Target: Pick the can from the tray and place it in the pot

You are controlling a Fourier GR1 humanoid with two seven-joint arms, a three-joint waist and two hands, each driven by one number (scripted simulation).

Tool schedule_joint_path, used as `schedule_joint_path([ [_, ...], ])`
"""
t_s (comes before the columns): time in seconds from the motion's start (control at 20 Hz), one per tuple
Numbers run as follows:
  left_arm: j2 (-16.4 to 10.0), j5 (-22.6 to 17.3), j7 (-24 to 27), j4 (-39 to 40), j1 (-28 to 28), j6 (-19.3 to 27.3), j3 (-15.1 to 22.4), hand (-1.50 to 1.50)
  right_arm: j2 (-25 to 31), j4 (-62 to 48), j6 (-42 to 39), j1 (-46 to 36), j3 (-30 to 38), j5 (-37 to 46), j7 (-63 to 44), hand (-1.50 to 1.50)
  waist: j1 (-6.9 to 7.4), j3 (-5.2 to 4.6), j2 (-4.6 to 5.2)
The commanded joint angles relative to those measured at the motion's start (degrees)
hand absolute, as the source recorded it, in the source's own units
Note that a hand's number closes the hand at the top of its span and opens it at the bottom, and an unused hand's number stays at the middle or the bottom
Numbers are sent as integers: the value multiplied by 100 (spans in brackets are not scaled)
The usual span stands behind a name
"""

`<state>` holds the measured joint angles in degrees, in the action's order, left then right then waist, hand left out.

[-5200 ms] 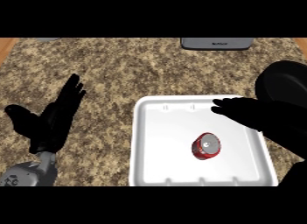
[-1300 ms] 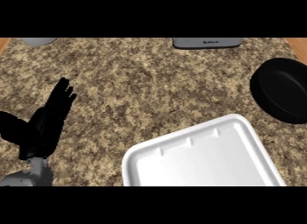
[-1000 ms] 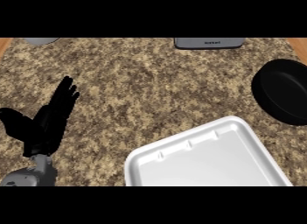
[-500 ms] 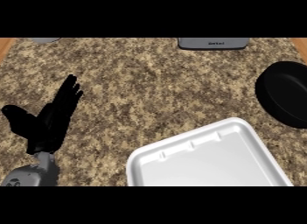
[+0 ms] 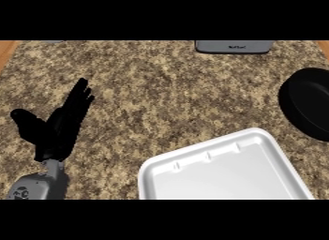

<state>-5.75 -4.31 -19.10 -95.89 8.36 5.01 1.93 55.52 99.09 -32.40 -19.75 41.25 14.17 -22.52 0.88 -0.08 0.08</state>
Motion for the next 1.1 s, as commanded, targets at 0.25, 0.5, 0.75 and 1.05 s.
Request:
schedule_joint_path([
  [0.25, 86, 142, -234, -369, 4, 106, 119, 0, 102, -1795, 748, -960, -1409, 719, 342, 150, 16, 10, 11],
  [0.5, 50, 66, 41, -288, -152, -65, 41, 0, -89, -2713, 1122, -1909, -2207, 1117, 364, 150, 63, 6, 18],
  [0.75, 170, 107, -25, -61, 12, 28, 62, 0, -829, -3061, 1132, -2012, -2573, 1158, 81, 150, 39, 5, 22],
  [1.05, 57, 98, -158, 53, 119, -15, -55, 0, -1497, -3725, 1198, -2152, -2206, 644, -337, -150, -3, 8, 9],
])
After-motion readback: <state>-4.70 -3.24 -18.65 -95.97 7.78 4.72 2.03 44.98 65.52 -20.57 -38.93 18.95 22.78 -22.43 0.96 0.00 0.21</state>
